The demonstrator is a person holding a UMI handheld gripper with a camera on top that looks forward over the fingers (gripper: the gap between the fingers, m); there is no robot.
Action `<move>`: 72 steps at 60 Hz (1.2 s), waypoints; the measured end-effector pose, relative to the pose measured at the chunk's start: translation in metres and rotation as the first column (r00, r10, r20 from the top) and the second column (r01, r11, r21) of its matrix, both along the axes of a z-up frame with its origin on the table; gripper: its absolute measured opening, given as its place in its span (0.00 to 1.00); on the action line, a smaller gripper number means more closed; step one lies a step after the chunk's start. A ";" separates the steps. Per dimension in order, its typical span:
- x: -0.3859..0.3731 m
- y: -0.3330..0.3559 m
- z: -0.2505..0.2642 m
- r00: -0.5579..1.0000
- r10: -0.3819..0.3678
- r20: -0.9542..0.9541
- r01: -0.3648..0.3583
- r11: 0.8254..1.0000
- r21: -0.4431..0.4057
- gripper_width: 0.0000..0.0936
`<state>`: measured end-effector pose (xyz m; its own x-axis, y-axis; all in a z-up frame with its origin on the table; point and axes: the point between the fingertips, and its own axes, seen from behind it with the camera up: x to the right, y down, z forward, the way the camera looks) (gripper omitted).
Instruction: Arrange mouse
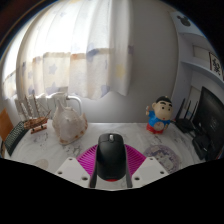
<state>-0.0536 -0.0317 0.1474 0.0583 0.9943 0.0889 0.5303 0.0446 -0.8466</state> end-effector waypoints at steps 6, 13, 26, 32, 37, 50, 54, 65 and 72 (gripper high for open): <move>-0.012 0.095 0.004 0.998 -0.058 -0.018 0.059 0.998 0.023 0.43; -0.023 0.185 -0.042 0.994 -0.104 0.040 0.104 0.995 0.002 0.43; -0.021 0.247 -0.153 0.984 -0.065 0.168 0.066 0.998 0.004 0.45; -0.020 0.248 -0.157 0.984 -0.033 0.176 0.036 0.999 -0.013 0.57; -0.014 0.252 -0.138 0.982 -0.029 0.186 0.034 0.999 -0.023 0.93; 0.061 0.237 -0.042 0.962 0.005 0.273 0.026 0.994 -0.109 0.91; 0.088 0.234 -0.014 0.960 0.020 0.281 0.008 0.995 -0.099 0.90; 0.140 0.234 0.035 0.965 0.024 0.263 -0.010 0.998 -0.057 0.91; 0.153 0.234 0.040 0.968 0.020 0.250 -0.008 0.999 -0.049 0.90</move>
<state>0.0992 0.2025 0.1877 0.0261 0.9983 0.0519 0.7255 0.0168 -0.6880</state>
